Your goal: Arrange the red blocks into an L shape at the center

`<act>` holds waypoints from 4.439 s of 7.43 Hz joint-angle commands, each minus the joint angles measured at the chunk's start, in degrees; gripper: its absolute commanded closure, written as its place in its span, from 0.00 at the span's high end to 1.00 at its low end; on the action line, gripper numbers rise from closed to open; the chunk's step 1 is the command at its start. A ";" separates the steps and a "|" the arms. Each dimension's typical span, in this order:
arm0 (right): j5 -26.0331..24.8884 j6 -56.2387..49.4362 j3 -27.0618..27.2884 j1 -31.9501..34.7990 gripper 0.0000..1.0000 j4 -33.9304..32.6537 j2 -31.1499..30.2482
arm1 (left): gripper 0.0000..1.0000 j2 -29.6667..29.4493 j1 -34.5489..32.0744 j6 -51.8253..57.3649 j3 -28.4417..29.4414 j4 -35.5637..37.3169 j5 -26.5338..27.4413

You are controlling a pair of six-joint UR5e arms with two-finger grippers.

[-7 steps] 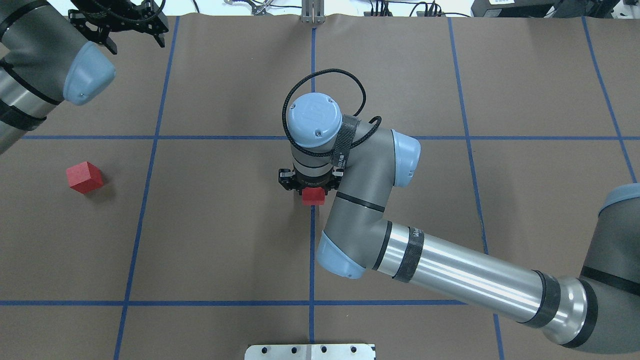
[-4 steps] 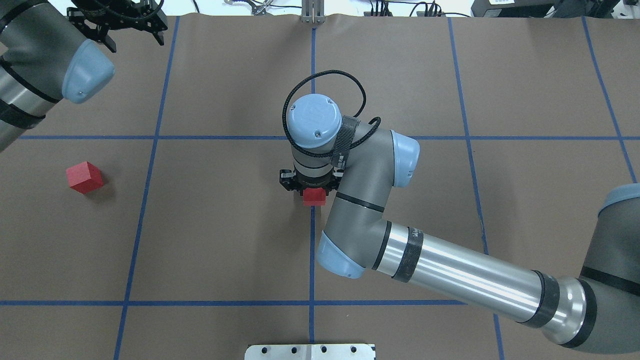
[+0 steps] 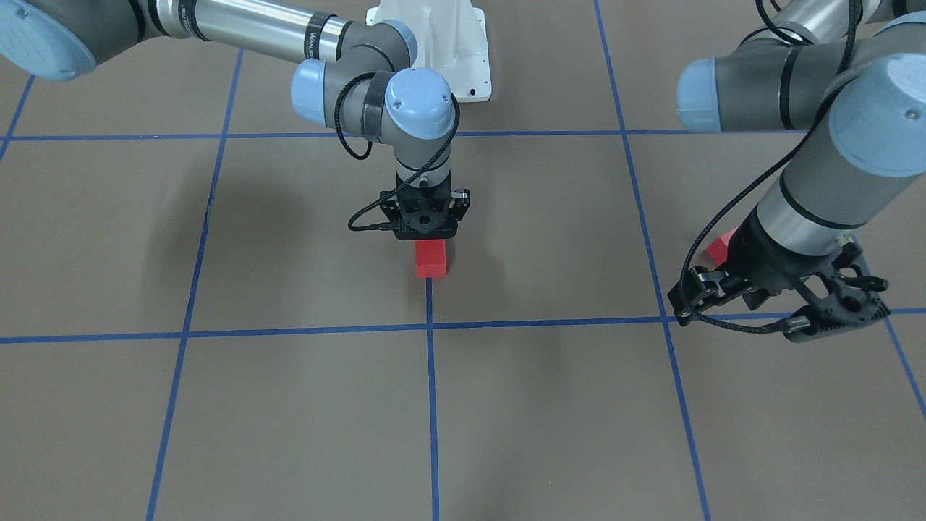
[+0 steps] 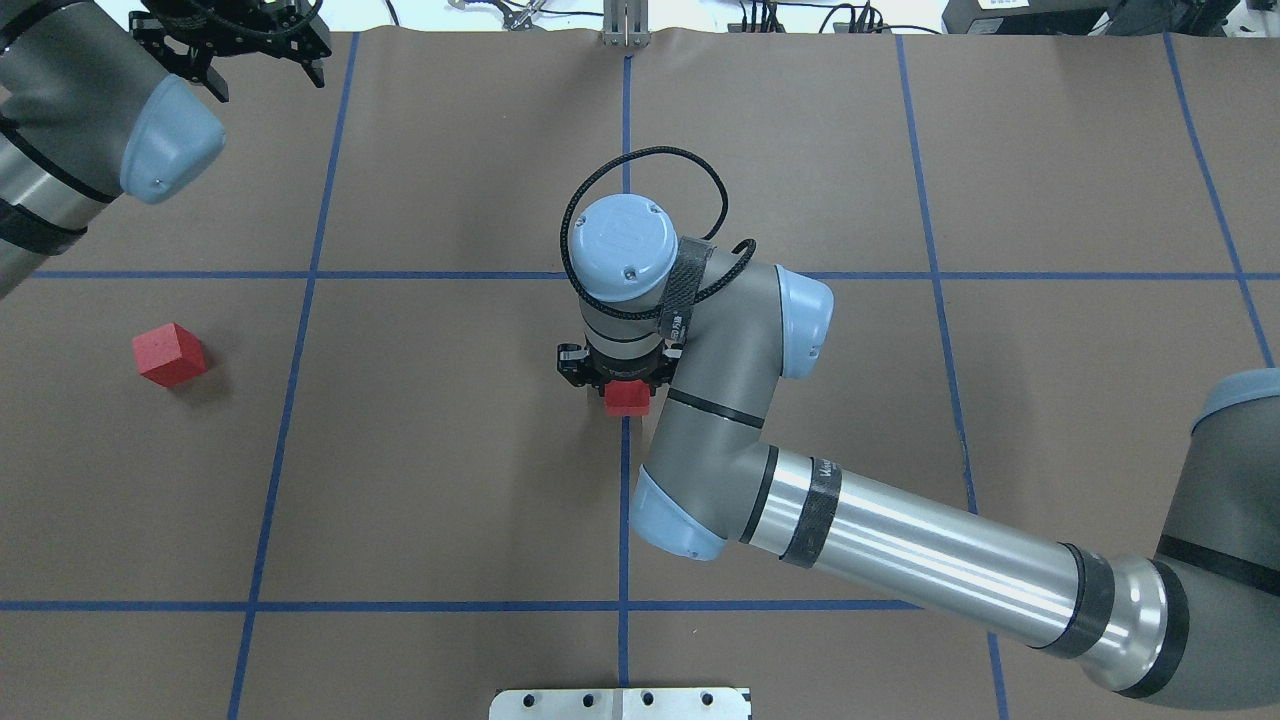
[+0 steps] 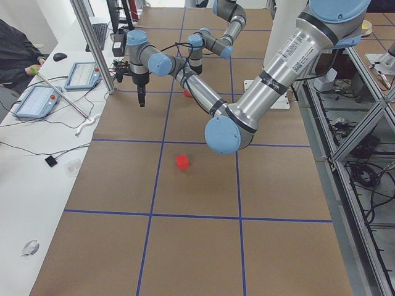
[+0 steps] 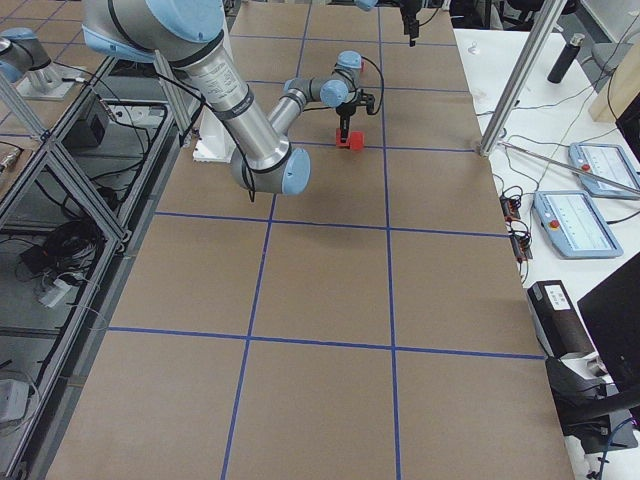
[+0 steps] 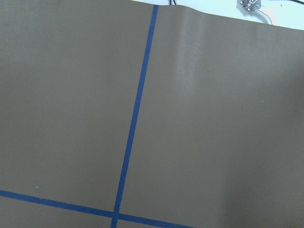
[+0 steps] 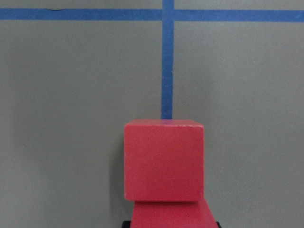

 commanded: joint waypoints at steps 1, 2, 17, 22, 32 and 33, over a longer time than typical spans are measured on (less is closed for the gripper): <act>-0.09 -0.07 -0.09 -0.03 0.18 0.44 -0.02 | 1.00 -0.08 -0.01 0.00 0.04 0.00 0.00; -0.09 0.02 -0.53 -0.03 0.18 2.27 -0.19 | 1.00 0.00 -0.01 0.00 0.04 0.00 0.00; -0.96 0.28 -0.88 0.24 0.67 2.29 -0.19 | 1.00 -0.08 -0.01 0.00 0.04 0.00 0.00; -0.97 0.28 -0.88 0.32 0.82 2.37 -0.11 | 1.00 -0.08 -0.01 0.00 0.04 0.00 0.00; 8.94 -2.25 10.62 13.04 0.99 -10.00 -0.37 | 1.00 12.26 -0.36 5.54 -6.45 -7.24 -0.09; 9.75 -5.92 12.55 15.68 0.99 -12.72 -1.50 | 1.00 17.88 -0.36 5.54 -7.25 -13.30 0.00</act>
